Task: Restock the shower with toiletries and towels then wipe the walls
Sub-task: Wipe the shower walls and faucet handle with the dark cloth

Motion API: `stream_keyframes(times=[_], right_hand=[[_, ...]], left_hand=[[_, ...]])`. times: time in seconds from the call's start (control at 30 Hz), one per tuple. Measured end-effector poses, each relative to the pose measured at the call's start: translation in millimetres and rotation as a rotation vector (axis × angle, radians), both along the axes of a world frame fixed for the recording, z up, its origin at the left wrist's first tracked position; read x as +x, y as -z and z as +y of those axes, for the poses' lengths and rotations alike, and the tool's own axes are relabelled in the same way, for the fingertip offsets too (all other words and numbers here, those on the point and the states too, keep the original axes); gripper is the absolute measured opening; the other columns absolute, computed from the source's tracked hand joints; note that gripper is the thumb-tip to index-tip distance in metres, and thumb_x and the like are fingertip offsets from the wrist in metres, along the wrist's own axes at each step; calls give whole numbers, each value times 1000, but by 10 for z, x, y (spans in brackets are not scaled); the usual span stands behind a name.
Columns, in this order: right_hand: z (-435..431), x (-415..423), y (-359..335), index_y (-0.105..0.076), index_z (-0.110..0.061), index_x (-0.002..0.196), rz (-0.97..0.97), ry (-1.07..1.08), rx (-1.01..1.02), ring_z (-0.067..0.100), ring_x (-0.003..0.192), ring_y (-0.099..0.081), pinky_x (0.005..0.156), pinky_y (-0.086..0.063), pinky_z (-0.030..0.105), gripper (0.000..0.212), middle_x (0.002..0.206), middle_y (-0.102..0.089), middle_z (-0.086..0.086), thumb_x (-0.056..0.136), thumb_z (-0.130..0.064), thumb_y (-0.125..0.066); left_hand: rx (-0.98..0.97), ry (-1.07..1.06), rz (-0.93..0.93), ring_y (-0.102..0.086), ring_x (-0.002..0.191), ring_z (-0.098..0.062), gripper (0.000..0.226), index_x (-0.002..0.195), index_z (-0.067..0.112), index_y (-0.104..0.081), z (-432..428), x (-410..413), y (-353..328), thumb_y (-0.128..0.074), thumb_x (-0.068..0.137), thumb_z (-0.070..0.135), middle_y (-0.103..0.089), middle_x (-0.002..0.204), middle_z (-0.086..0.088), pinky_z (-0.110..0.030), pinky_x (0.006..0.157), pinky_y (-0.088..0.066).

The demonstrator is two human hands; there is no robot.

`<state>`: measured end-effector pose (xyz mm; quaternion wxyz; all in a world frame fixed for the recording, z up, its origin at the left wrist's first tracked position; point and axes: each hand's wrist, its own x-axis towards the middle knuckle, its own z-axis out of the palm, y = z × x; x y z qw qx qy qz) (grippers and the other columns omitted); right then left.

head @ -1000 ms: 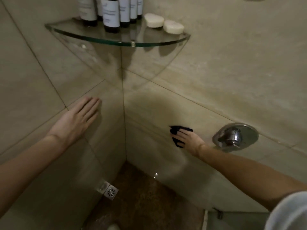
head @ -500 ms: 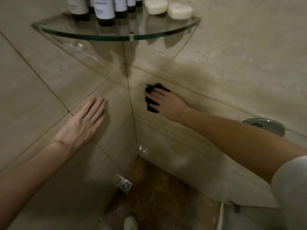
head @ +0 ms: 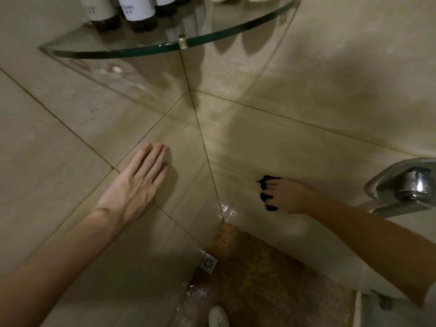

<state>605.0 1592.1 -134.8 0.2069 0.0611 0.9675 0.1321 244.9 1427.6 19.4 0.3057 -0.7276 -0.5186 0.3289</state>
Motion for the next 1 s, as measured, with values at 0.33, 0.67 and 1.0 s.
stream_keyframes(times=[0.33,0.67,1.0], right_hand=[[-493,-1973,-681,-51,-8,139,1394,1849,-1927,40,100,-68,83,-58,45,44,110,-69,18,108,-36,-37],[-728,-2733,-1675,-11,-45,157,1738,1283,-1634,21,155,-6,124,-12,45,54,169,-1,-3,108,-39,-33],[-1127,-1870,-2114,-45,-13,149,1548,1203,-2542,31,140,-45,108,-39,42,50,151,-49,11,104,-35,-42]], left_hand=[[-121,51,-186,-41,140,-50,60,130,-2,-63,-101,81,-704,-66,83,36,-44,146,-38,-58,123,-10],[-25,125,-117,-55,128,-46,41,110,-2,-70,-448,-200,-1567,-45,88,22,-59,132,-33,-54,117,-28],[6,132,-329,-62,76,-38,42,83,10,-65,-195,-62,-1002,-38,86,42,-62,81,-15,-49,68,-44]])
